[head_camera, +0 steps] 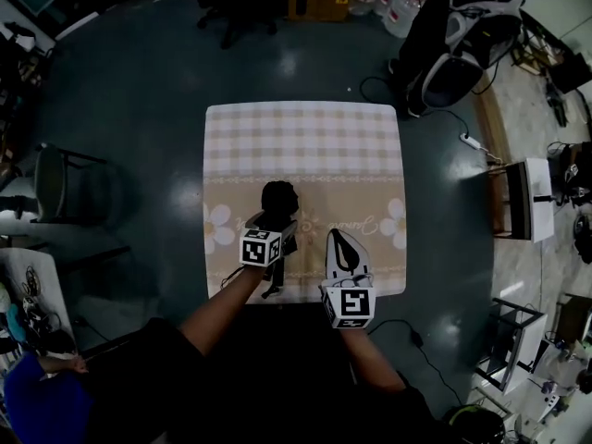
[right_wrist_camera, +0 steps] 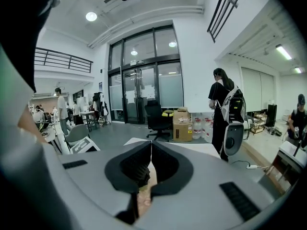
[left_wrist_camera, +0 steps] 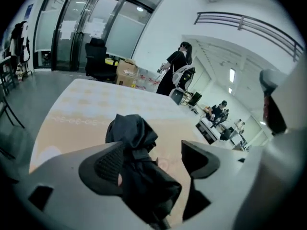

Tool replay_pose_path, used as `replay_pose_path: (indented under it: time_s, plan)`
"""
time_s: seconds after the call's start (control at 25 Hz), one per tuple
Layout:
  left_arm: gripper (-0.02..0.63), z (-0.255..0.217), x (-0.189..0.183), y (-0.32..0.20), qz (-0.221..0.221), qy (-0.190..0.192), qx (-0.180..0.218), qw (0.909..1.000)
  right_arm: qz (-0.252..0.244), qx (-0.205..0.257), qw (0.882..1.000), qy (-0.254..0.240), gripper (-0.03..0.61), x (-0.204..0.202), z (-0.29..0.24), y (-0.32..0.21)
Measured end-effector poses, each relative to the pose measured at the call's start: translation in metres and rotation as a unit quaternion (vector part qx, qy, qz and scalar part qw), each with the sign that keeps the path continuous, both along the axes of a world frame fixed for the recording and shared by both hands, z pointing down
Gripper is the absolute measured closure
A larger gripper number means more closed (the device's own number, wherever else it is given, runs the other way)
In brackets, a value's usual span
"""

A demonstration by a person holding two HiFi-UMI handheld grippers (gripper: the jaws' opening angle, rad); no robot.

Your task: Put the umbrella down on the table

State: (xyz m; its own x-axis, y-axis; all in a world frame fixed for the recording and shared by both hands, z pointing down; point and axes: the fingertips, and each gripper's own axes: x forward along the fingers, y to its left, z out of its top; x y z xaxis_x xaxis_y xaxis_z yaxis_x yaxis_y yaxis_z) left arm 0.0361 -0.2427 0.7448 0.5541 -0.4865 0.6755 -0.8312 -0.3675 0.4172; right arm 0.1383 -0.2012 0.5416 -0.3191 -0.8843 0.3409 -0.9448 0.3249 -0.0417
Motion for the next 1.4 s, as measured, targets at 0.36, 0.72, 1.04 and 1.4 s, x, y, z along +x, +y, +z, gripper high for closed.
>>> replay_pose_path:
  time_s: [0.36, 0.72, 1.04, 1.4]
  plan:
    - [0.222, -0.135, -0.010, 0.027, -0.015, 0.104, 0.103, 0.9891, 0.015, 0.031, 0.999, -0.041, 0.561, -0.026, -0.050, 0.017]
    - [0.457, -0.256, -0.031, 0.056, -0.049, 0.135, 0.237, 0.9608, 0.005, 0.057, 0.995, -0.078, 0.561, -0.057, -0.106, 0.033]
    - [0.597, -0.304, -0.025, 0.082, -0.025, 0.104, 0.341, 0.9341, 0.020, 0.072, 0.994, -0.077, 0.561, -0.050, -0.111, 0.050]
    - [0.597, -0.312, -0.023, 0.105, 0.012, 0.109, 0.353, 0.9292, 0.022, 0.091, 0.995, -0.015, 0.563, -0.071, -0.109, 0.080]
